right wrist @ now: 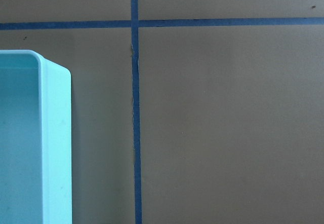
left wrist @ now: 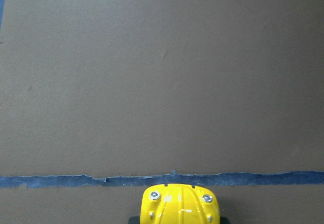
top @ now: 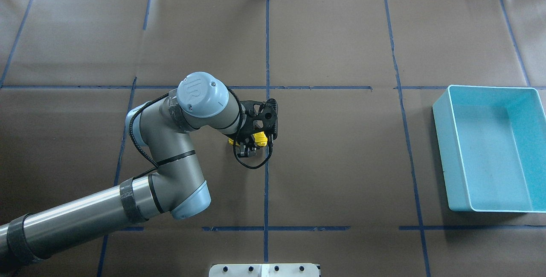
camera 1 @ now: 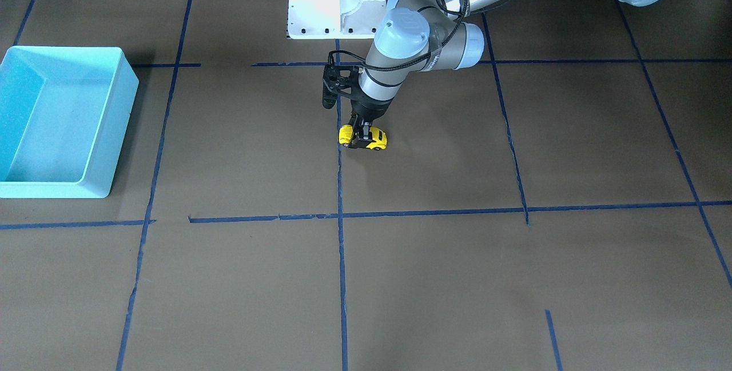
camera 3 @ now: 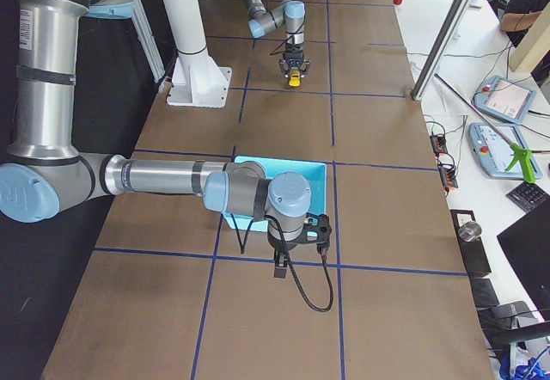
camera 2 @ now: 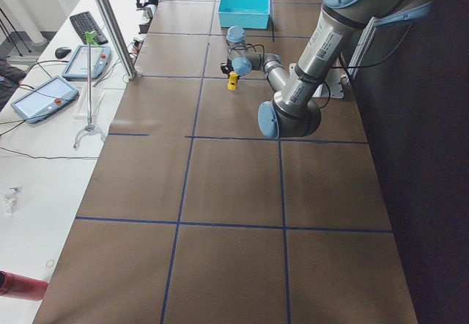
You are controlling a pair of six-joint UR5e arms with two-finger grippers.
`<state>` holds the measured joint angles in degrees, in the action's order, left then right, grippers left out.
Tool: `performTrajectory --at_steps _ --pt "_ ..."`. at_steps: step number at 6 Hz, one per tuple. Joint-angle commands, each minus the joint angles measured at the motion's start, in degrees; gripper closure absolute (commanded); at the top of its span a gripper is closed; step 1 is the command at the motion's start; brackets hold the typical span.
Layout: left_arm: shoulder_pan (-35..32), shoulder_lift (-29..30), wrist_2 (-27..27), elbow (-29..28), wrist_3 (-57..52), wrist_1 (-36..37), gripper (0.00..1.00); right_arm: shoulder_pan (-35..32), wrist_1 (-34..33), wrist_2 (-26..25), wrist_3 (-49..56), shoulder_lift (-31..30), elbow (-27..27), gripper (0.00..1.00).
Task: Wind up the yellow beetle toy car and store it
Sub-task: 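Press the car down and drag it backward with the left gripper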
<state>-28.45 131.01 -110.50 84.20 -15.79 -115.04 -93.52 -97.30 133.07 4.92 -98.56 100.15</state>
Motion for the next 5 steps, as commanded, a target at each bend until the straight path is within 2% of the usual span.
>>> performTrajectory --at_steps 1,4,5 --pt "-0.11 -0.31 -0.07 -0.26 1.38 -3.42 0.99 0.0 0.0 0.0 0.0 -0.05 -0.04 0.0" --pt "-0.46 -3.81 -1.73 -0.26 1.38 -10.97 0.99 0.0 -0.09 0.0 0.0 -0.23 -0.04 0.0" --pt "-0.46 -4.26 -1.82 -0.26 1.38 -11.35 0.99 0.0 -0.09 0.0 0.0 -0.32 -0.04 0.0"
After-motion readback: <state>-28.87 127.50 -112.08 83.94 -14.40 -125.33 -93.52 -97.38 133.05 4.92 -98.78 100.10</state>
